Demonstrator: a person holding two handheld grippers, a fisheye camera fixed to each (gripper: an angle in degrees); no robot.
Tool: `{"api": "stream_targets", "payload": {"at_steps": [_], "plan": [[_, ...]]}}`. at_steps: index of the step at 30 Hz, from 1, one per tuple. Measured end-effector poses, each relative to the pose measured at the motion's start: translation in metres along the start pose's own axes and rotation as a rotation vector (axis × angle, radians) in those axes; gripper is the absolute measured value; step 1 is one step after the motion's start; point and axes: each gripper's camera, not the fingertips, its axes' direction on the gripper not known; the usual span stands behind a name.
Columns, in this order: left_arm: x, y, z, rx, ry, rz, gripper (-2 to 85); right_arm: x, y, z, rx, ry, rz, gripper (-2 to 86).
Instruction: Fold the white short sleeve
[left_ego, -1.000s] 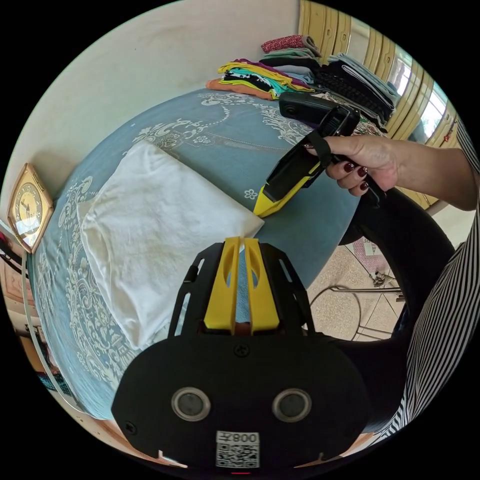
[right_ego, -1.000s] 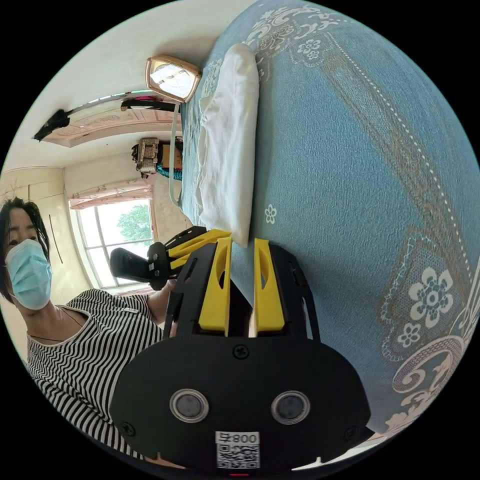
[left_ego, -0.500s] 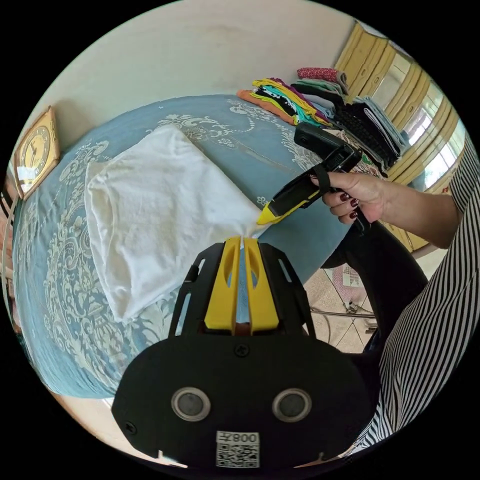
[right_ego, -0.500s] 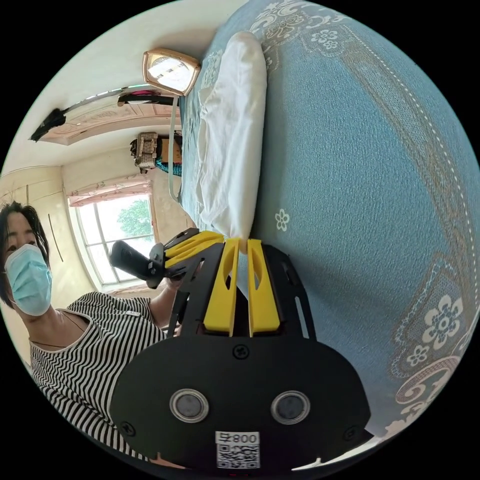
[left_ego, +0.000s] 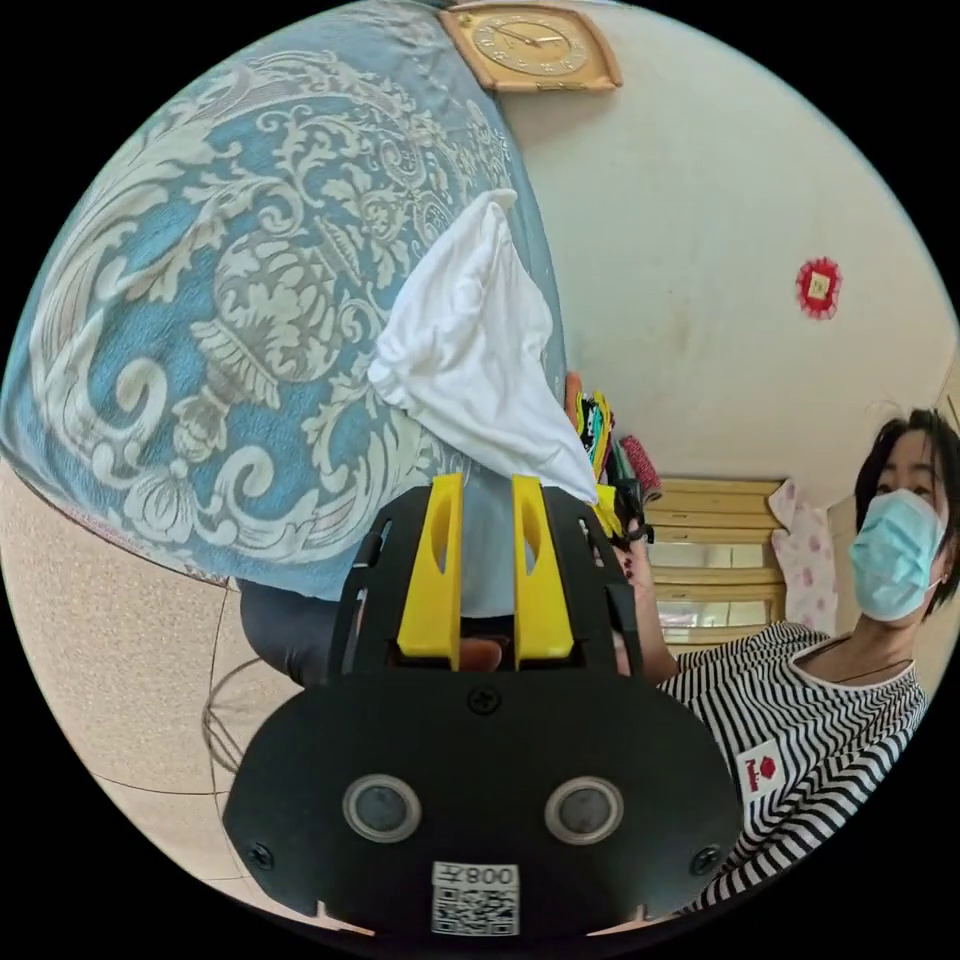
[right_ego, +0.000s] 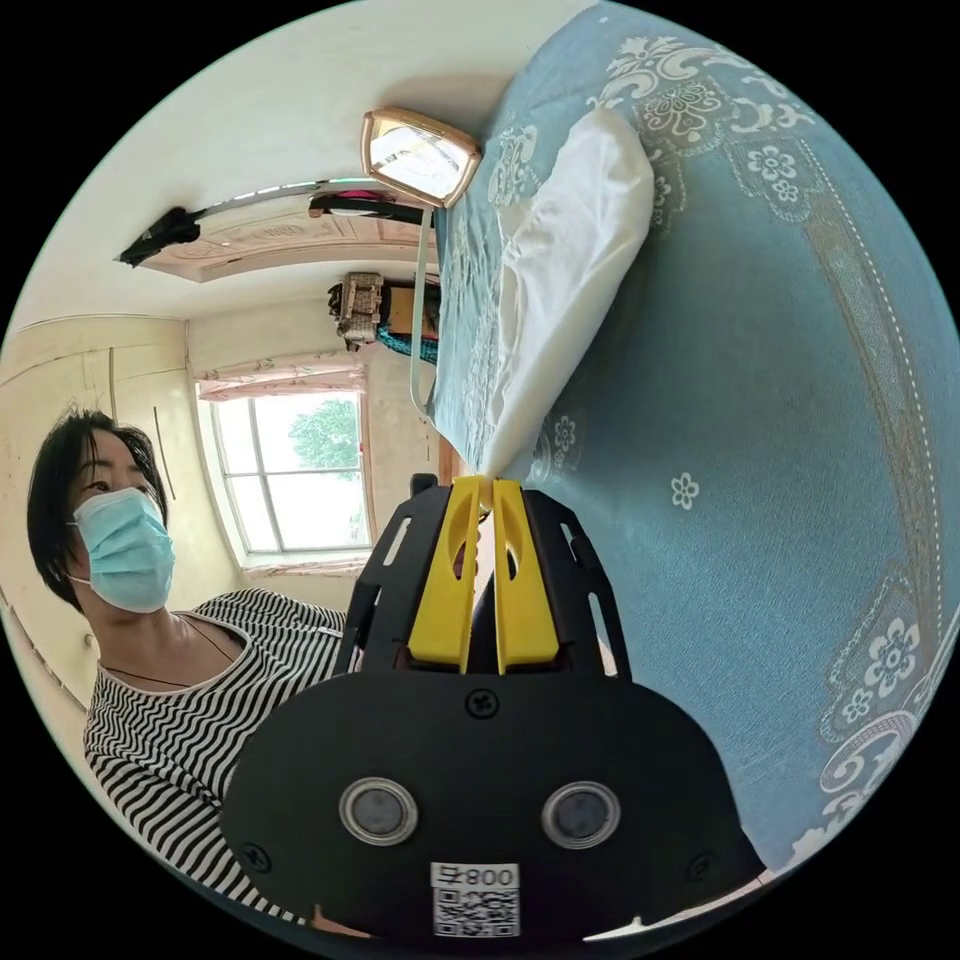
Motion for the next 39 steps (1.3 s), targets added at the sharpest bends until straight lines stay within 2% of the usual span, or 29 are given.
{"api": "stream_targets", "payload": {"at_steps": [8,20,28,39], "plan": [[-0.061,-0.021,-0.051,0.163,0.246,-0.2,8.7,-0.026,0.006,-0.003,-0.003,-0.024,-0.05,1.7],[-0.105,-0.021,-0.1,0.319,0.39,-0.398,10.7,-0.053,0.032,-0.011,0.017,-0.056,-0.102,1.6],[-0.11,-0.035,-0.112,0.382,0.392,-0.423,11.6,-0.061,0.064,-0.021,0.009,-0.04,-0.127,1.5],[-0.093,-0.032,-0.089,0.368,0.346,-0.387,3.2,-0.047,0.135,-0.046,0.013,-0.027,-0.099,1.5]]}}
